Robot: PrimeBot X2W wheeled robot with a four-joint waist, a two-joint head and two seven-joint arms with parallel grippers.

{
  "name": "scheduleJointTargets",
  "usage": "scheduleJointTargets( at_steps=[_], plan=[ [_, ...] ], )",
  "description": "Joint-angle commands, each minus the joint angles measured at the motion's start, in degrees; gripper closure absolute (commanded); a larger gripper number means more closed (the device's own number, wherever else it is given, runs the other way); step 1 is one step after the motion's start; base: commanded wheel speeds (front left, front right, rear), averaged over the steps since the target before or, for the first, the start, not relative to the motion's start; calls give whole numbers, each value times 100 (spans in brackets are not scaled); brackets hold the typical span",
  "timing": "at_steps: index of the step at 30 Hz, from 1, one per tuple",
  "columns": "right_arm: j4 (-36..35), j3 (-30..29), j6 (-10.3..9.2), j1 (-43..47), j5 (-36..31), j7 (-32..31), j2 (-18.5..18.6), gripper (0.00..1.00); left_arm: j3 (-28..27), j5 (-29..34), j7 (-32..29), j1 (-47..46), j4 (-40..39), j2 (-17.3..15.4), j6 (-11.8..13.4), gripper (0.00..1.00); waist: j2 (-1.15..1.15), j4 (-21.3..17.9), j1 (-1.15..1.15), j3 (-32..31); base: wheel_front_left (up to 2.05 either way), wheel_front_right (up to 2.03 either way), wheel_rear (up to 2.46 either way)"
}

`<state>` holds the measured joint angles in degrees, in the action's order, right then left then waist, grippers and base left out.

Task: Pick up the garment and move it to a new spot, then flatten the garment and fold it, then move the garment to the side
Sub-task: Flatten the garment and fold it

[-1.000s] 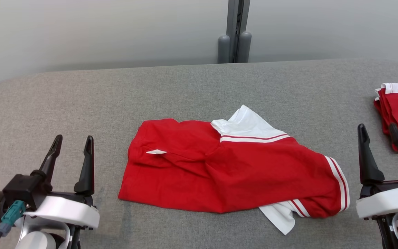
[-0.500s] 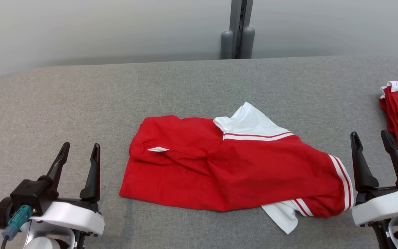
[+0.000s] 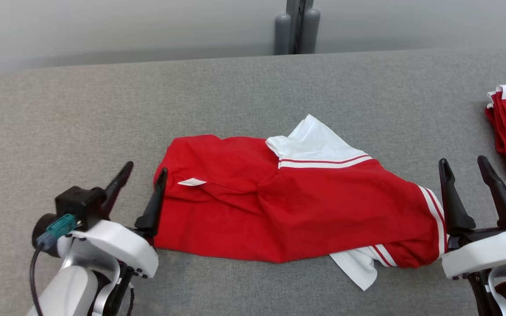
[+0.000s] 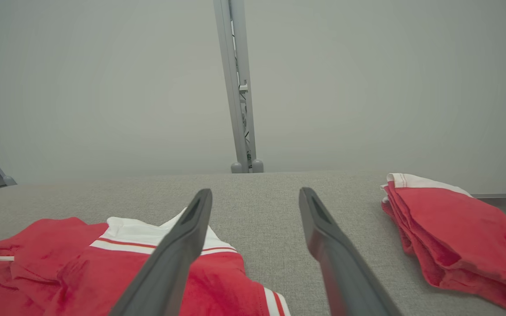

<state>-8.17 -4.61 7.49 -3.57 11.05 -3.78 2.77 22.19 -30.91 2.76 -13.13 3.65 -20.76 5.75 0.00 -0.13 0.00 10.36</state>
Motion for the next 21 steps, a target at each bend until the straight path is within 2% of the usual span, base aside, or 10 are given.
scheduleJointTargets(
  at_steps=[1,7,19,20,21],
  plan=[
    [13,17,2,-76,19,-1,27,0,59,-92,-139,-178,194,32,-115,0,0,-74,0,103,0,0,0],
    [56,69,2,-142,32,5,28,0,185,-430,-637,-403,1015,133,-366,0,0,-222,0,284,0,0,0],
    [151,125,2,-184,106,29,26,0,125,-795,-682,-798,2055,228,-762,0,0,-346,0,423,0,0,0],
    [157,128,2,-186,105,34,27,0,147,-795,-717,-818,2110,221,-792,17,0,-354,0,432,0,0,0],
    [165,128,2,-190,103,36,27,0,157,-810,-709,-846,2162,223,-826,53,0,-360,0,440,0,0,0]
  ],
)
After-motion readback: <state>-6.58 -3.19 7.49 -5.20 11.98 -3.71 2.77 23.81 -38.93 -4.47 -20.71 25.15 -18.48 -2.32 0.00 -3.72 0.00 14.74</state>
